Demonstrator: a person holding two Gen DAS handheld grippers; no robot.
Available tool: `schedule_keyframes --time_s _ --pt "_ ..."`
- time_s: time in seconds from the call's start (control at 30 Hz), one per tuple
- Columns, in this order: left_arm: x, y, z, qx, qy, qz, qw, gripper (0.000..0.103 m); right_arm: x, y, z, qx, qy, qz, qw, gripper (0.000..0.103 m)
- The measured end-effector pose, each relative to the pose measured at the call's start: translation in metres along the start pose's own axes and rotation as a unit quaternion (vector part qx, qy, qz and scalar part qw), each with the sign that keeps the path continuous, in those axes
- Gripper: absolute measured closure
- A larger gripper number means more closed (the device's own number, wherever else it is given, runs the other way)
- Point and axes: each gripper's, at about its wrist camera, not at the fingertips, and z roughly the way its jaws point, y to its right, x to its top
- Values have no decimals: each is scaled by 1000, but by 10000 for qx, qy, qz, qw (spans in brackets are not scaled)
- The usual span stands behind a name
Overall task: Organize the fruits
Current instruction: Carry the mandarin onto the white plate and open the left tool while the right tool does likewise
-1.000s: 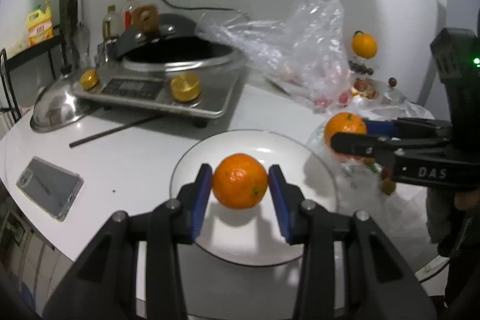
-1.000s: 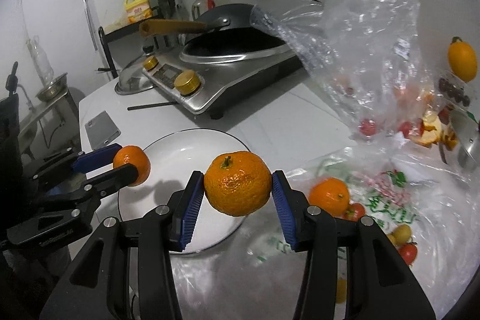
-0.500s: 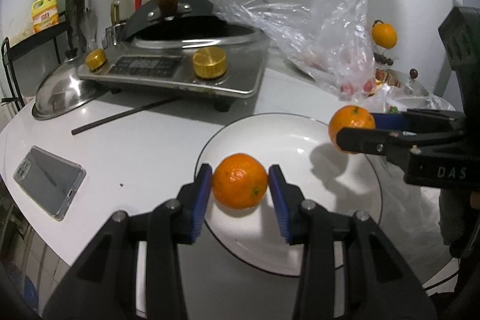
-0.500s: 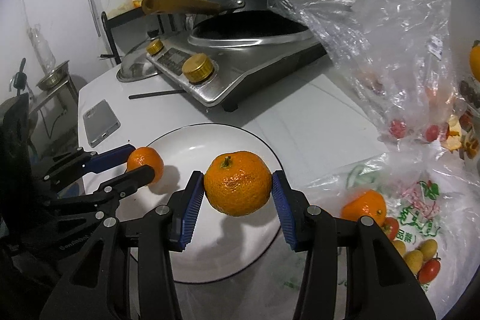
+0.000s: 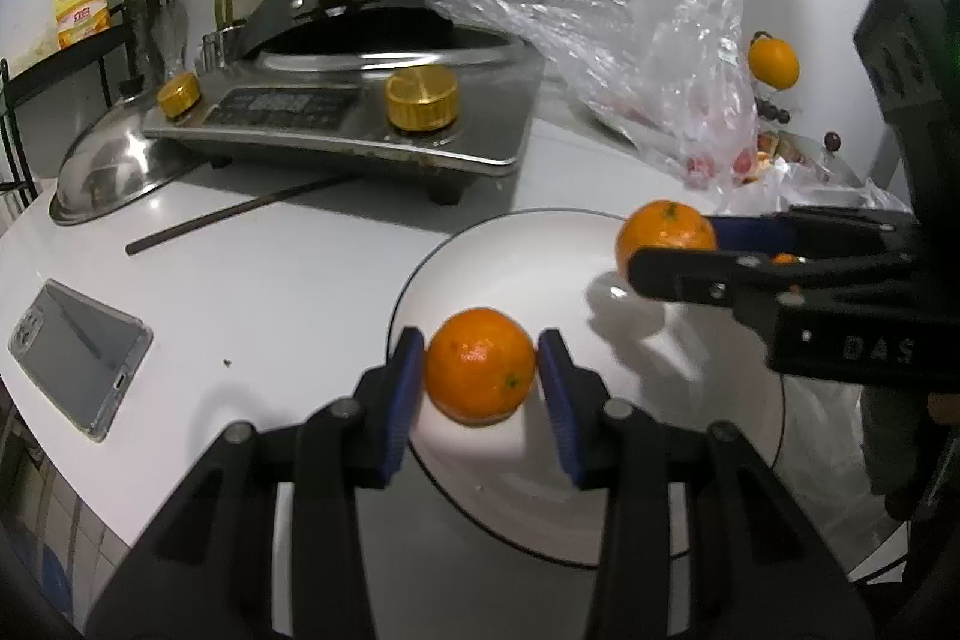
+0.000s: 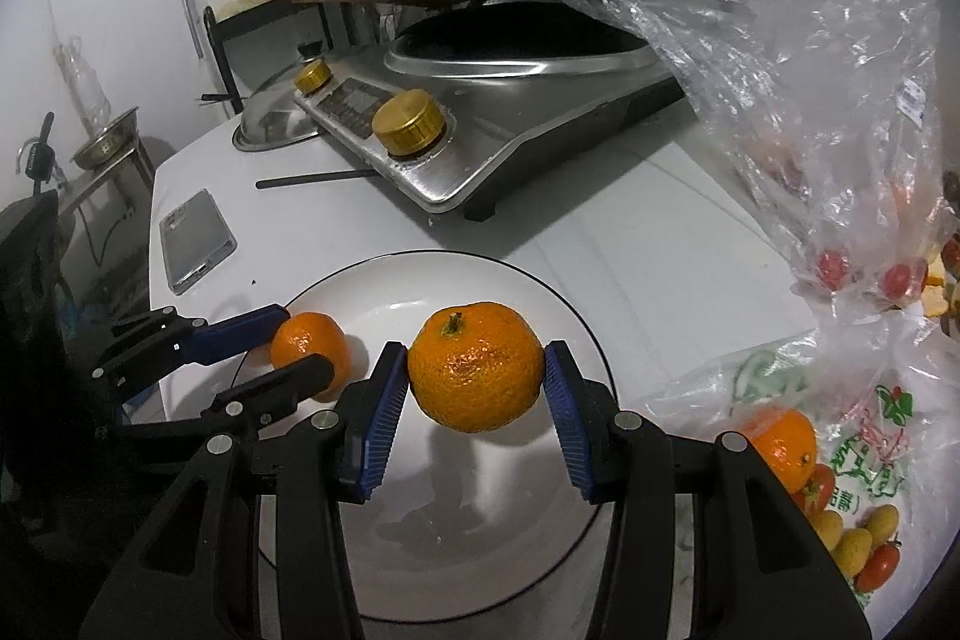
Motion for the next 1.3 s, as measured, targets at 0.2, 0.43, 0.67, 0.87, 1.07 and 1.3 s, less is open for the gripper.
schedule_keyframes --time_s 0.2,0.43,0.67,0.87,1.07,1.3 --pt "2 -5 -1 -30 48 -18 10000 62 8 -2 11 41 5 1 10000 54" --pt "2 -7 1 -112 15 -36 9999 62 16 -14 30 215 -61 -6 9998 54" --pt "3 -11 -6 -176 79 -93 9998 62 19 -17 45 262 -240 88 9993 54" --pt "2 -13 -10 -123 93 -51 9999 62 20 -16 53 317 -413 191 9985 54" --pt "-1 -13 -18 -72 141 -26 9999 62 22 -19 52 287 -388 183 9987 53" --pt "-6 -12 -31 -27 227 -61 9997 62 22 -24 39 229 -265 165 9993 53"
